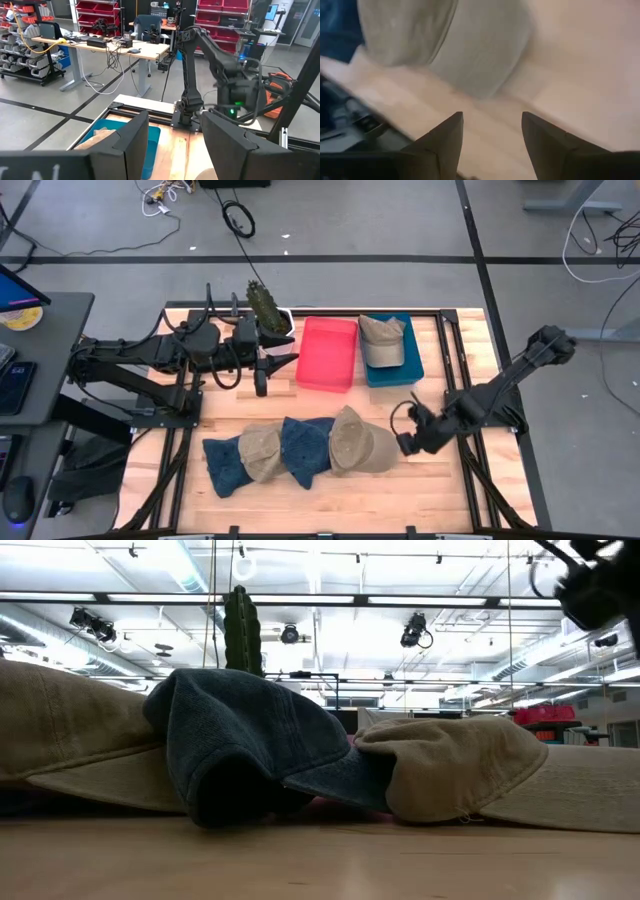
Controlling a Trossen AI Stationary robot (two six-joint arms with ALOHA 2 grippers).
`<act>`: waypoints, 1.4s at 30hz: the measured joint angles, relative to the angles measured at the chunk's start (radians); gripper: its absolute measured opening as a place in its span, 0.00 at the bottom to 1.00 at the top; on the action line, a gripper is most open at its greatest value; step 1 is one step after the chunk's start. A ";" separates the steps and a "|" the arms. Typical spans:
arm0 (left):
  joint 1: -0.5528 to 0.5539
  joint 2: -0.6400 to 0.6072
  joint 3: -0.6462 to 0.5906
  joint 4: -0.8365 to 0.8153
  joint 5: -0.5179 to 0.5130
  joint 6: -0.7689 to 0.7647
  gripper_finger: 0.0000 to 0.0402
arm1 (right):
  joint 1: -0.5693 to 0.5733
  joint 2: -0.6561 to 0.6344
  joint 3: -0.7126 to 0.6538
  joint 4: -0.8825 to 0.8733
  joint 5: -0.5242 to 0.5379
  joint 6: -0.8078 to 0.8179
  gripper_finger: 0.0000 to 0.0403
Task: Pick & Place hat
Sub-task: Put the right brown cap into the blue bin
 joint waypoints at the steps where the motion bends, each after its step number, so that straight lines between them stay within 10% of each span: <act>1: 0.000 0.000 0.000 0.000 0.000 -0.005 0.47 | 0.017 0.000 -0.035 0.069 0.004 0.027 0.51; 9: 0.000 0.000 0.000 0.000 0.000 -0.019 0.47 | 0.122 0.000 -0.283 0.481 0.225 0.223 0.51; 31: 0.000 0.000 0.000 0.000 0.000 -0.019 0.47 | 0.115 -0.001 -0.503 0.833 0.387 0.262 0.49; 42: 0.000 0.000 0.000 0.000 0.000 -0.018 0.47 | 0.060 -0.002 -0.502 0.842 0.326 0.216 0.04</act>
